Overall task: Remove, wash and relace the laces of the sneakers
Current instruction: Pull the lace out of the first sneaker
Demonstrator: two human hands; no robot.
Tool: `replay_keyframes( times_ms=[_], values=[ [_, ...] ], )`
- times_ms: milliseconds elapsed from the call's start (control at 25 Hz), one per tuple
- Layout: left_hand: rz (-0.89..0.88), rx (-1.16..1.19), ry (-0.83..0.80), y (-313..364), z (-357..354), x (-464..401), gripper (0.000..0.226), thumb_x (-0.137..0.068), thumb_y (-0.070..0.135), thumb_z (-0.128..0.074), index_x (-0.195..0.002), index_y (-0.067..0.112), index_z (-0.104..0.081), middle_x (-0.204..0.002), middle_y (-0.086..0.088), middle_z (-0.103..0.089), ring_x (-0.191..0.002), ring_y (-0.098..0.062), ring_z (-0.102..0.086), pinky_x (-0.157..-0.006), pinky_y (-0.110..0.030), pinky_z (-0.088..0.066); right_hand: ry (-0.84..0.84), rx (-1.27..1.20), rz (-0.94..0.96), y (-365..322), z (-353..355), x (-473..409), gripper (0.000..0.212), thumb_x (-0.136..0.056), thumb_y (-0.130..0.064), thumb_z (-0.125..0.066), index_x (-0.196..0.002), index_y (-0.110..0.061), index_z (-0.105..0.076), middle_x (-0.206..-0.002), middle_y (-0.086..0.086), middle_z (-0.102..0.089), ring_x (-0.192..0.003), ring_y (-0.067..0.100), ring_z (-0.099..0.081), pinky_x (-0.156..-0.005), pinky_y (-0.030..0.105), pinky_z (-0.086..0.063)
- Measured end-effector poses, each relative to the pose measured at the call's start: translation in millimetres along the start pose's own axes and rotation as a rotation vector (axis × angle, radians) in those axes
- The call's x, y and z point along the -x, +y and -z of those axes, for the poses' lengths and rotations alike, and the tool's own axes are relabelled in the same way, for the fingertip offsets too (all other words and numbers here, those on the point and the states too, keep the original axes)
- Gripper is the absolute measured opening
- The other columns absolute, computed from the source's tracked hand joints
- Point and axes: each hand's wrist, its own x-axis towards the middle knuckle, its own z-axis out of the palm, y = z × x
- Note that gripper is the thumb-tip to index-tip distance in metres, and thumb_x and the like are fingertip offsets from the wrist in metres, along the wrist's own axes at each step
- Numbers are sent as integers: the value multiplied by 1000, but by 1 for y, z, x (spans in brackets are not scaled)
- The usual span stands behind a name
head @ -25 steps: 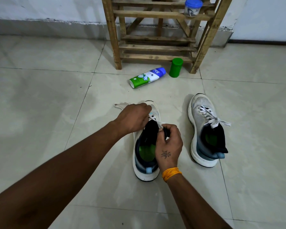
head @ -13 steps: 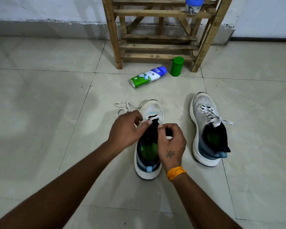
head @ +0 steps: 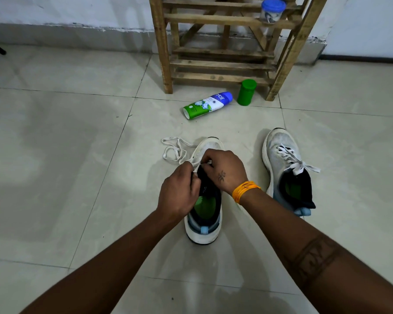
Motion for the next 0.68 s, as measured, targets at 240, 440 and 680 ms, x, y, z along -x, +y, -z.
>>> replay_keyframes(
  times_ms=[240,440,680],
  values=[
    [60,1,36,-1,-3,3,14,-96,21,-45,-87,10,-43,-77,-6,-51,-66,-30,-49,-58,-38,-36,46,202,22,3,-2,-3,19,-92,-34,-56,-95,-16,-60,-88,13,-70,-85,41,-64,-64,38,-46],
    [88,-8,26,2,-4,5,15,-98,22,-43,-87,12,-40,-76,-4,-49,-65,-29,-49,-58,-36,-35,164,49,-335,42,23,-1,22,-91,-31,-57,-101,-12,-63,-93,17,-71,-91,41,-66,-71,40,-52],
    [39,-9,51,2,-6,5,17,-98,19,-47,-87,18,-34,-75,2,-42,-62,-26,-43,-57,-34,-31,-36,329,231,14,7,1,19,-96,-34,-55,-109,-21,-61,-91,12,-72,-87,41,-66,-65,41,-46]
  ],
)
